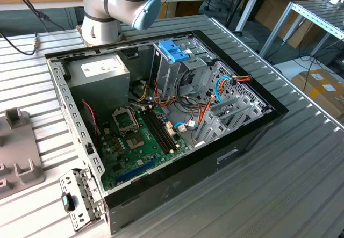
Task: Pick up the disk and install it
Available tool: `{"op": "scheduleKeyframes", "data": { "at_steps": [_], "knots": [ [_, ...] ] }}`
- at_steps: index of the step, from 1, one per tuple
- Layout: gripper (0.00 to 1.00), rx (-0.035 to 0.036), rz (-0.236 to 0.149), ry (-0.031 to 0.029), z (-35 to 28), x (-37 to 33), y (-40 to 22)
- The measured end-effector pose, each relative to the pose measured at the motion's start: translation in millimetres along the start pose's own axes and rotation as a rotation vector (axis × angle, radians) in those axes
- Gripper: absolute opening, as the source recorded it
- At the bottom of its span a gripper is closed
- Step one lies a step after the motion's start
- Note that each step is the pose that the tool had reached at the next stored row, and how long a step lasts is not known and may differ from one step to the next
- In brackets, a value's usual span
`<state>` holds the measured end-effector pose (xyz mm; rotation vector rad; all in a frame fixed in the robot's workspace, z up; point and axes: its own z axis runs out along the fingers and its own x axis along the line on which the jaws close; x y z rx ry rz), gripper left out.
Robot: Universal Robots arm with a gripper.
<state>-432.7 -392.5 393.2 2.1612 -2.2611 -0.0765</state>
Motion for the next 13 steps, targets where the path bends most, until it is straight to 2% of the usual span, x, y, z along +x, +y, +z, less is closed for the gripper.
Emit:
{"op": "scheduleKeyframes", "data": {
  "at_steps": [13],
  "knots": [
    [0.42, 0.0, 0.0, 0.0, 0.4, -5.5, 0.2]
  ]
}}
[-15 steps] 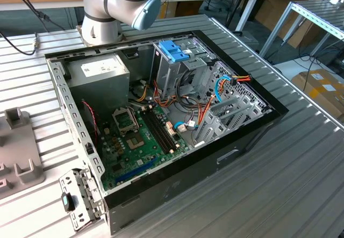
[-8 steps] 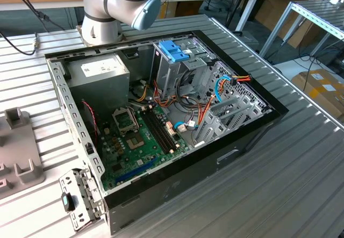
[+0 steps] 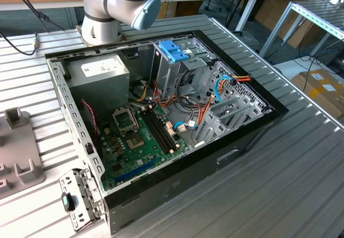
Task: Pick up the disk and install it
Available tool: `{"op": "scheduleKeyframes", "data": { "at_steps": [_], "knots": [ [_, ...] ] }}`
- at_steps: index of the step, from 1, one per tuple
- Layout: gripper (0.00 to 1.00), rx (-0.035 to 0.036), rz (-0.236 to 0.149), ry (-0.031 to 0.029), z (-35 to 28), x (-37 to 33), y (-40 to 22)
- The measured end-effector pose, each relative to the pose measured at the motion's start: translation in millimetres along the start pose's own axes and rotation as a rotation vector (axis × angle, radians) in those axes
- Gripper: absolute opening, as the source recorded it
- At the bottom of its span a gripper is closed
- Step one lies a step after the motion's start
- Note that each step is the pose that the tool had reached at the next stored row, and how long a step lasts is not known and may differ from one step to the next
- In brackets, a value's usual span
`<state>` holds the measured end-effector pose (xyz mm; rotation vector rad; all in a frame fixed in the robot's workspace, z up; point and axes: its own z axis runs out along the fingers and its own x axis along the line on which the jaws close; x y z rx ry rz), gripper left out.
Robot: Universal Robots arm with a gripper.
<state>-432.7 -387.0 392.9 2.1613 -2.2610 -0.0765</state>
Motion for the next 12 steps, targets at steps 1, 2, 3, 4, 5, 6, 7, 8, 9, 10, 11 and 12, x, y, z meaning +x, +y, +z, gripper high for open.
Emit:
{"op": "scheduleKeyframes", "data": {
  "at_steps": [1, 2, 3, 4, 5, 6, 7, 8, 9, 10, 11, 12],
  "knots": [
    [0.42, -0.0002, 0.0, 0.0001, 0.0, -0.2, 0.0],
    [0.42, -0.0001, 0.0, 0.0001, 0.1, -0.3, 0.0],
    [0.42, -0.0001, 0.0, 0.0001, 0.9, -0.5, 0.0],
    [0.42, -0.0001, 0.0, 0.0001, 2.1, -0.4, -0.1],
    [0.42, -0.0001, 0.0, 0.0001, 2.2, -0.4, -0.1],
    [0.42, -0.0001, 0.0, 0.0001, 2.4, -0.4, -0.1],
    [0.42, -0.0001, 0.0, 0.0001, 2.5, -0.5, -0.1],
    [0.42, -0.0002, 0.0, 0.0001, 2.6, -0.4, -0.1],
    [0.42, -0.0001, 0.0, 0.0001, 2.8, -0.4, -0.1],
    [0.42, -0.0001, 0.0, 0.0001, 3.0, -0.5, -0.1],
    [0.42, -0.0001, 0.0, 0.0, 3.1, -0.5, -0.1],
    [0.42, 0.0, 0.0, 0.0, 3.3, -0.6, -0.1]
  ]
}}
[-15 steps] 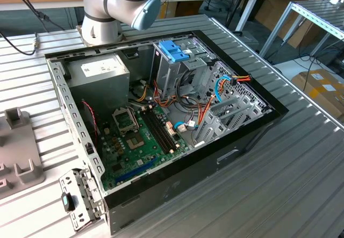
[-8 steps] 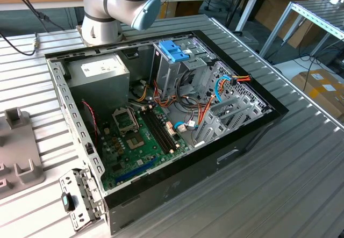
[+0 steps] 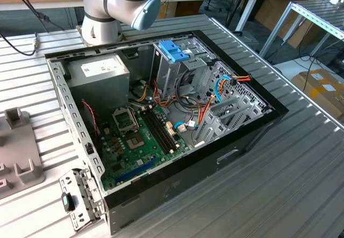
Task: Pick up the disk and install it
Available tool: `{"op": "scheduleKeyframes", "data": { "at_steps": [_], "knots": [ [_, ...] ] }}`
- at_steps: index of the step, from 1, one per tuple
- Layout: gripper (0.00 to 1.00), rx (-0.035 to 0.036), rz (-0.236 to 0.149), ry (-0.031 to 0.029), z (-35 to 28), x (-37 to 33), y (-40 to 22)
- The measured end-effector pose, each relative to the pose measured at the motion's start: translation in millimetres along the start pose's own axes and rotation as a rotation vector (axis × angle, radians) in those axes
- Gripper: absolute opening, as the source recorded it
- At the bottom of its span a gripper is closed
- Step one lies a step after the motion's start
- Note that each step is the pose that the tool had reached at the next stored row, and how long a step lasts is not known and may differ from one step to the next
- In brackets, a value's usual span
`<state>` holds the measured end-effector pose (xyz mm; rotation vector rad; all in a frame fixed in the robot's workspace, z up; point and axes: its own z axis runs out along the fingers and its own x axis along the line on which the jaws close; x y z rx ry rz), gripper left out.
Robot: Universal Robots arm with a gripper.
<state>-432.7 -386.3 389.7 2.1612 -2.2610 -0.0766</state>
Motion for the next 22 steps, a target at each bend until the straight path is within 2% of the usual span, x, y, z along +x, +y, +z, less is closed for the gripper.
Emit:
{"op": "scheduleKeyframes", "data": {
  "at_steps": [6, 22],
  "knots": [
    [0.42, 0.0, 0.0, 0.0, 3.3, -2.0, -0.1],
    [0.42, 0.0, 0.0, 0.0, 5.2, -5.6, 0.0]
  ]
}}
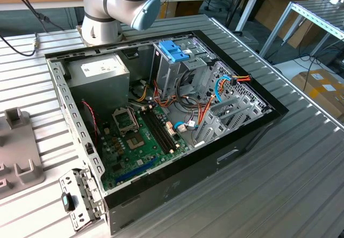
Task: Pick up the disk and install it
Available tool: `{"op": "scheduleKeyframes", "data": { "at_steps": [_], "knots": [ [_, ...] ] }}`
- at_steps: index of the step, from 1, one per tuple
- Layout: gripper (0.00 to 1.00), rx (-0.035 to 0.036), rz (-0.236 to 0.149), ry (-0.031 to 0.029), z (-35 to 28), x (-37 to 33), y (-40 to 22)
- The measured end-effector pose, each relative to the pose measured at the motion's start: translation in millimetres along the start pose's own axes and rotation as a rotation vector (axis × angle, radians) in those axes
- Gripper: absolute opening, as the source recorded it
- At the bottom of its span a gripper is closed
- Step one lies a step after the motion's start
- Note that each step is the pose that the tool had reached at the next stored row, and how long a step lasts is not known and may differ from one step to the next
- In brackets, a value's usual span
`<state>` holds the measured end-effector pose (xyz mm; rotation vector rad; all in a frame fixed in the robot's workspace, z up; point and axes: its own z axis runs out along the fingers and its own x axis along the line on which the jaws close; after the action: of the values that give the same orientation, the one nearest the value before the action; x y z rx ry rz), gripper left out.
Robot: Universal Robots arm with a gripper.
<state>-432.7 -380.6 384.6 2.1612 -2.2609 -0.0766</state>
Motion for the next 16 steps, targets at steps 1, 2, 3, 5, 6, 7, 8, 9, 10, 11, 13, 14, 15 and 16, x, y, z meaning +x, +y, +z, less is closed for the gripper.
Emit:
{"op": "scheduleKeyframes", "data": {
  "at_steps": [1, 2, 3, 5, 6, 7, 8, 9, 10, 11, 13, 14, 15, 16],
  "knots": [
    [0.42, 0.0, 0.0, 0.0, 0.1, -0.2, 0.0],
    [0.42, 0.0001, 0.0, 0.0, 0.2, -0.5, 0.0],
    [0.42, 0.0, 0.0, 0.0, 0.3, -0.6, 0.0],
    [0.42, 0.0, 0.0, 0.0, 0.5, -1.1, 0.0],
    [0.42, 0.0, 0.0, 0.0, 0.6, -1.3, 0.0],
    [0.42, 0.0, 0.0, 0.0, 0.7, -1.6, 0.1],
    [0.42, 0.0, 0.0, 0.0, 0.8, -1.7, 0.1],
    [0.42, 0.0, 0.0, 0.0, 0.9, -2.0, 0.0],
    [0.42, 0.0, 0.0, 0.0, 1.0, -2.3, 0.1],
    [0.42, -0.0001, 0.0, 0.0, 1.1, -2.4, 0.1],
    [0.42, 0.0, 0.0, 0.0, 1.3, -2.8, 0.1],
    [0.42, 0.0, 0.0, 0.0, 1.3, -3.0, 0.1],
    [0.42, 0.0, 0.0, 0.0, 1.5, -3.1, 0.1],
    [0.42, 0.0, 0.0, 0.0, 1.6, -3.4, 0.1]
  ]
}}
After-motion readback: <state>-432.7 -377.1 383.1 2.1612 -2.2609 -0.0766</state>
